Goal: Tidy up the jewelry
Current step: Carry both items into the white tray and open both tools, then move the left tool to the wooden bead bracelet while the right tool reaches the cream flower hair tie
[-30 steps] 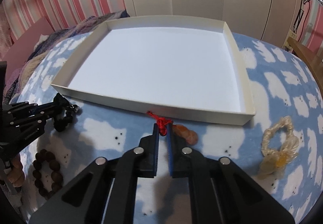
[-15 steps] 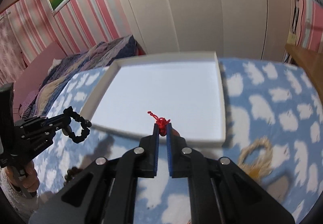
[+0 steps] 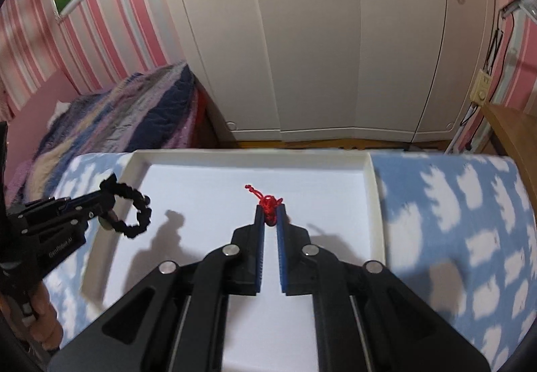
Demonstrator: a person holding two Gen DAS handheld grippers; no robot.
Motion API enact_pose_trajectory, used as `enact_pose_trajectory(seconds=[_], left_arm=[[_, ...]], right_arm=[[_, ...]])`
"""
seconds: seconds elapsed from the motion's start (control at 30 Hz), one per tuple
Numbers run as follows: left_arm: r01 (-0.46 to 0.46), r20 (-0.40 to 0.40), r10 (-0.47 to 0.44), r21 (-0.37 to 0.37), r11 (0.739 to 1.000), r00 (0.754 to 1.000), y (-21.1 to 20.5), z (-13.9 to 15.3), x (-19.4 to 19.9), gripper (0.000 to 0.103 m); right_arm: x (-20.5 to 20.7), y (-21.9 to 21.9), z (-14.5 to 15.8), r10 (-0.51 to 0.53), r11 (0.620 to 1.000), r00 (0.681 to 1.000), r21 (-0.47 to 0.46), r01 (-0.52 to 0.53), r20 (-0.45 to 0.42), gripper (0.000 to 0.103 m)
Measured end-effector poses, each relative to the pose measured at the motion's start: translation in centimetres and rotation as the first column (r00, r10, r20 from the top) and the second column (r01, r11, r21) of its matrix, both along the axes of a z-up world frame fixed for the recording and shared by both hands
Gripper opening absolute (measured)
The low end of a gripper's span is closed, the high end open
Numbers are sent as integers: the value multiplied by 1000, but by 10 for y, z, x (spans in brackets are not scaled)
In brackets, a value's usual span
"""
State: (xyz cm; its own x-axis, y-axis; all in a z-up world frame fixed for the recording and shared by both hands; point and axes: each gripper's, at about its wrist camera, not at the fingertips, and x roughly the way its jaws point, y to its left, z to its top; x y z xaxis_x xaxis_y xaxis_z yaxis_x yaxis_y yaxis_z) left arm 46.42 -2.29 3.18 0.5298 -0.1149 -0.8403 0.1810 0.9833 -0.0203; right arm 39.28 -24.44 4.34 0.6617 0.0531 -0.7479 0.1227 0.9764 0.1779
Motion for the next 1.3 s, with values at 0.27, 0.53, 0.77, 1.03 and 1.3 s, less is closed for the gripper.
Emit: enact_pose_trajectory(seconds=[0.27, 0.53, 0.77, 1.03, 1.3], left_arm=[[-34, -44, 36, 35, 999, 998, -3, -36, 54, 10], [-63, -64, 70, 108, 992, 995, -5, -58, 75, 11], [-57, -29, 61, 126, 990, 998, -29, -59, 73, 50], [-31, 51, 26, 91, 995, 998, -32, -22, 27, 79], [-26, 96, 19, 78, 997, 995, -14, 22, -29, 93]], right_arm=[[66, 17, -31, 15, 999, 997, -41, -18, -82, 7], [92, 13, -59, 35, 999, 986, 32, -30, -165, 7], [90, 9, -68, 46, 998, 986, 53, -38, -163, 8], [52, -18, -45, 44, 995, 992, 90, -33, -120, 58], [-8, -37, 9, 48, 998, 998, 48, -45, -49, 70]])
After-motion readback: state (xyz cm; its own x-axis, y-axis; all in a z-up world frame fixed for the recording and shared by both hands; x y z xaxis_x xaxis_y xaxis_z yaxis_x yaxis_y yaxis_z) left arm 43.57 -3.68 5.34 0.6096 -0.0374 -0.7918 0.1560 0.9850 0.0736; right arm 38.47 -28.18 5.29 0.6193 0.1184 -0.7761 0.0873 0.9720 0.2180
